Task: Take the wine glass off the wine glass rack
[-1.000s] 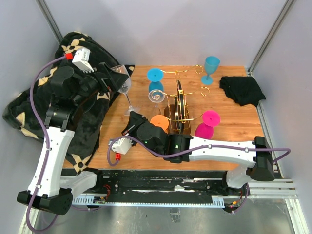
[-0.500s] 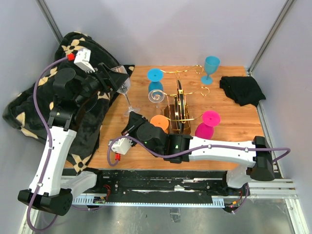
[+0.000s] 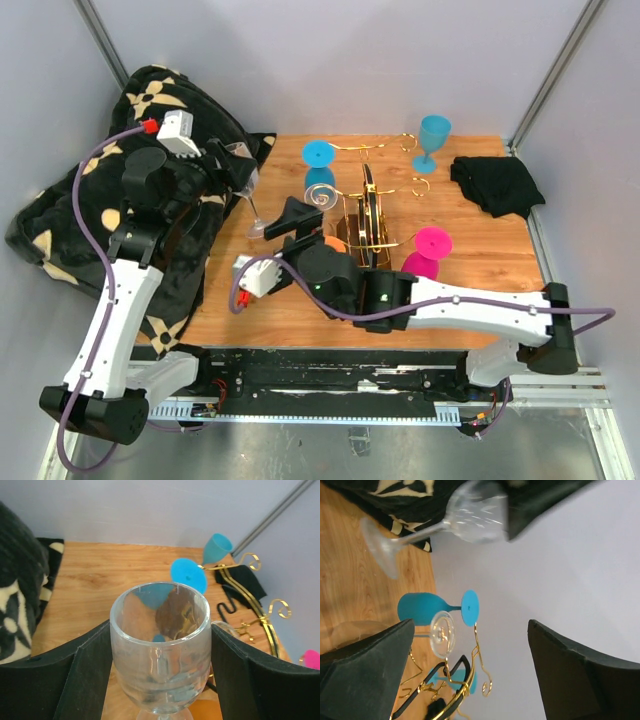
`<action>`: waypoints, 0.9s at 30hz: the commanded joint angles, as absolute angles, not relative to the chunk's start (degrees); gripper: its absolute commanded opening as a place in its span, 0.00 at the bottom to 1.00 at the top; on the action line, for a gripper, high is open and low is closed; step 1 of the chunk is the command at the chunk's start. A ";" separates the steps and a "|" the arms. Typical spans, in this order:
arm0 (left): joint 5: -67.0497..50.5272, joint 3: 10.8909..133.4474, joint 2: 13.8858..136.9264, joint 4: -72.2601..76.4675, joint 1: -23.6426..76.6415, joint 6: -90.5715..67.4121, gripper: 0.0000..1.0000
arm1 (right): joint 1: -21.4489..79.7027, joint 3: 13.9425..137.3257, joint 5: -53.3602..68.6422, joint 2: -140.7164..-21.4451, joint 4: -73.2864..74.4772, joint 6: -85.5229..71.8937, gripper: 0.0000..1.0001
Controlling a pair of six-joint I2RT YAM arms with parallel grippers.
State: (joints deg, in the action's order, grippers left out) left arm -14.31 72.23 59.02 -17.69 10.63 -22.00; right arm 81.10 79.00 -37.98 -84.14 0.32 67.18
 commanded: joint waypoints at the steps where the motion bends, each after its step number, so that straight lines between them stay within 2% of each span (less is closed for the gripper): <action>1: -9.70 67.94 58.49 -10.54 10.81 -17.47 0.74 | 77.79 89.97 -42.75 -77.96 10.77 44.89 0.98; 4: -7.76 62.46 58.88 -2.33 11.63 -15.63 0.72 | 73.51 95.54 -43.74 -76.74 19.11 34.77 0.99; 11: 2.44 49.63 61.44 21.52 15.35 -10.23 0.70 | 69.88 95.73 -43.88 -70.40 21.85 26.76 0.98; 19: 11.07 46.00 72.12 38.70 15.98 -7.95 0.70 | 63.79 93.72 -38.99 -66.74 25.76 21.28 0.98; 27: 14.10 45.25 84.25 53.92 16.99 -2.76 0.65 | 55.18 91.88 -33.39 -63.88 28.29 16.43 0.98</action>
State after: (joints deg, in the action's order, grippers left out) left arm 10.68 45.78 81.14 39.29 16.23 -6.66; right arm 57.84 92.92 -35.97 -66.17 26.94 20.47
